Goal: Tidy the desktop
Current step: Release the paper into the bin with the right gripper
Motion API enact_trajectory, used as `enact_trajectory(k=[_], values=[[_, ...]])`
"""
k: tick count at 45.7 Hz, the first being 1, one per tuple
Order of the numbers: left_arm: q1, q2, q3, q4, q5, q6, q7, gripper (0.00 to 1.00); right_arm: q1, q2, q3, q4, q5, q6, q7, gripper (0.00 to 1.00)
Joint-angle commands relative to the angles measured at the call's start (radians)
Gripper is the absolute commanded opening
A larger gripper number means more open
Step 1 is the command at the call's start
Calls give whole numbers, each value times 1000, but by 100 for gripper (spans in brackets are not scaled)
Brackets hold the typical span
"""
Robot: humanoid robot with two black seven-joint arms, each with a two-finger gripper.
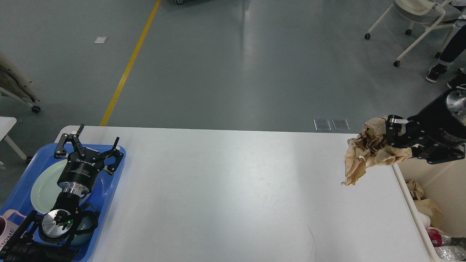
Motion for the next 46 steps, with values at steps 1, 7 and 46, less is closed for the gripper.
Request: enact_trajectory(k=[1,7,46], values=[[0,0,0,0,0,0,0,97,2,-19,-37,-3,0,-13,-2,0],[0,0,0,0,0,0,0,97,-32,-79,-117,-34,0,-107,-2,0],[0,0,3,0,0,0,0,97,-1851,-121,696,-1686,-6,-318,-10,0]])
